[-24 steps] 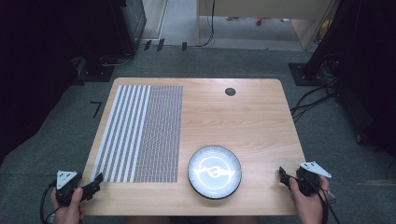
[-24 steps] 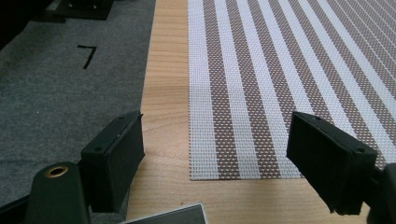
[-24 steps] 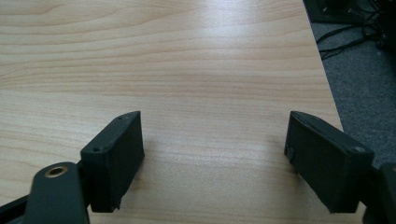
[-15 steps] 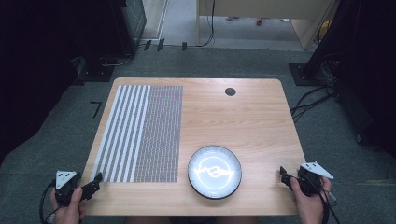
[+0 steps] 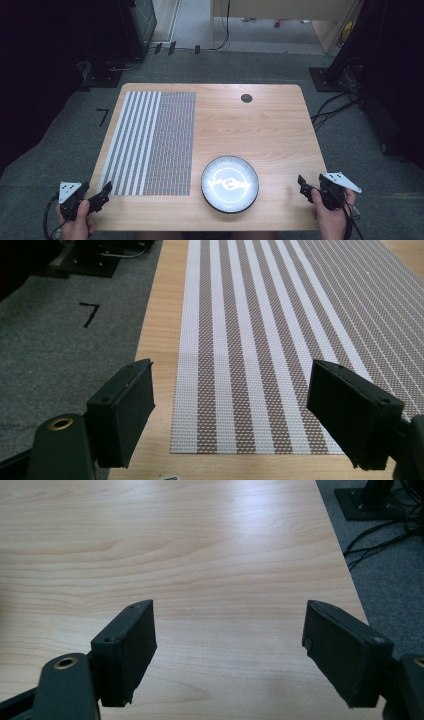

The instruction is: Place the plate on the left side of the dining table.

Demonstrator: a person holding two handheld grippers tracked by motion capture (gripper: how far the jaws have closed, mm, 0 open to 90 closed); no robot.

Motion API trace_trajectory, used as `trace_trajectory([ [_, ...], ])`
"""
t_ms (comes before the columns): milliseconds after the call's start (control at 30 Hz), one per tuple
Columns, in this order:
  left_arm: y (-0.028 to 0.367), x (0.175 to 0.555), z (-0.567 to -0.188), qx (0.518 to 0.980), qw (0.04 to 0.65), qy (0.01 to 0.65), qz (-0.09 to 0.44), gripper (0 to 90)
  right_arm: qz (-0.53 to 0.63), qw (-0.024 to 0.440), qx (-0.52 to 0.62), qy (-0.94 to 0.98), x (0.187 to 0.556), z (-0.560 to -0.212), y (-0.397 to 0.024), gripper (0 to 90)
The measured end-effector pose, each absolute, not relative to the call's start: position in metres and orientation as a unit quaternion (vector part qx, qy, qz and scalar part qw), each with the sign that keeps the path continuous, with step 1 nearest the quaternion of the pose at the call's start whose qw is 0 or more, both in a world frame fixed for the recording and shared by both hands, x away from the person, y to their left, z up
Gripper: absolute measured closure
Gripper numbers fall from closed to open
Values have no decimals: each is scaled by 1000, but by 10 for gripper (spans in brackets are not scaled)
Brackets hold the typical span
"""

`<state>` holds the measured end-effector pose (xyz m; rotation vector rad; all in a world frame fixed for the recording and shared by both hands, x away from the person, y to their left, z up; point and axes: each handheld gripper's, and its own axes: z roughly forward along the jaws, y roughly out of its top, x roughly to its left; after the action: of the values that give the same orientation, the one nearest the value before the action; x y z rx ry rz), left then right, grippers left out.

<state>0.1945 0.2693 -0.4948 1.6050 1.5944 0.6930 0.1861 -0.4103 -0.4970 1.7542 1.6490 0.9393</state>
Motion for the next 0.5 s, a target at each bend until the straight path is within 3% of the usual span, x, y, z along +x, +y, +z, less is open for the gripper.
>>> trace_trajectory([
  [500,241,198,-488,644,389,605,262,190,372,279,626,626,184,-479,-385,213],
])
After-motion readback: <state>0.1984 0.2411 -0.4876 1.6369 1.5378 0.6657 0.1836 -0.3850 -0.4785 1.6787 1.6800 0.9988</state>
